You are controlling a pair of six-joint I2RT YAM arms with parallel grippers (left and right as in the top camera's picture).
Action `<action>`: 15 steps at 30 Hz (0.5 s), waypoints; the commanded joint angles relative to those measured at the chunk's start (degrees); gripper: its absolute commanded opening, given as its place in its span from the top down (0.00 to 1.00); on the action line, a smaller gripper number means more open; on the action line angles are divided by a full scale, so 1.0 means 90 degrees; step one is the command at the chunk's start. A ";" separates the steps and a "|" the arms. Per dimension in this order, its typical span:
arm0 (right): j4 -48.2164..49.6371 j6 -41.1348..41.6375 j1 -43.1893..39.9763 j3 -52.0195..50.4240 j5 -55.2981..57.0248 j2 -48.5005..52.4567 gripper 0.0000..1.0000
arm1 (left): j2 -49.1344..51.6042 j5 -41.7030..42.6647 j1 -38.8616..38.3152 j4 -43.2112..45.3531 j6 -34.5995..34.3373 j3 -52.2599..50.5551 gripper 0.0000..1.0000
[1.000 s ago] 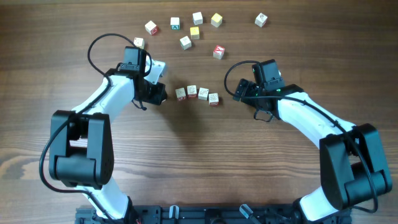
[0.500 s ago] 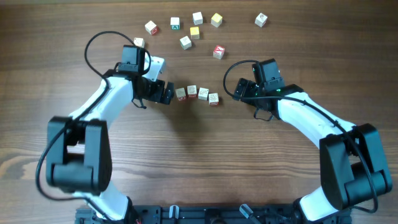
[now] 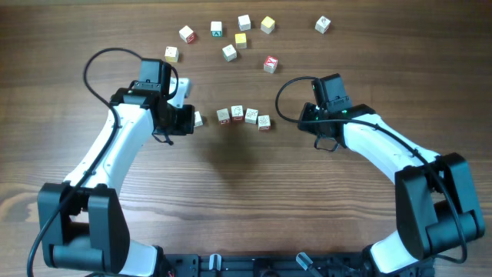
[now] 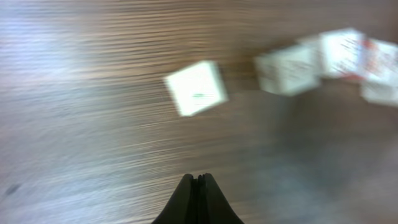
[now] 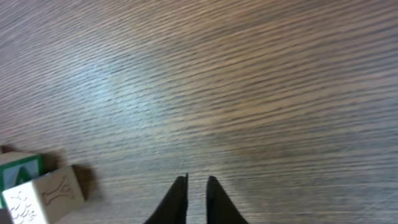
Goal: Form a horizontal line
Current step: 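Carry the block to the row's left end and set it down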
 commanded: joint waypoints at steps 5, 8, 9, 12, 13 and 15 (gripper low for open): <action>0.0007 0.0493 -0.0005 -0.0010 -0.0491 0.0063 0.95 | 0.0299 -0.1513 0.0576 -0.0046 -0.2222 -0.0056 0.96; -0.0015 0.0692 -0.0005 -0.0010 -0.0597 0.0063 0.96 | 0.0520 -0.1307 0.0748 -0.0041 -0.2317 -0.0175 0.96; -0.0022 0.0690 -0.0002 -0.0010 -0.0721 0.0063 0.96 | 0.0576 -0.1224 0.0765 -0.0039 -0.2317 -0.0219 0.96; -0.0124 0.0690 -0.0002 -0.0010 -0.1411 0.0063 0.96 | 0.0719 -0.1056 0.0772 0.0097 -0.2307 -0.0391 0.96; -0.0189 0.0692 -0.0002 -0.0010 -0.1664 0.0063 0.96 | 0.0736 -0.0974 0.0772 0.0209 -0.2263 -0.0464 0.96; -0.0364 0.0692 -0.0002 -0.0010 -0.1979 0.0063 0.96 | 0.0765 -0.0787 0.0772 0.0474 -0.2242 -0.0585 0.96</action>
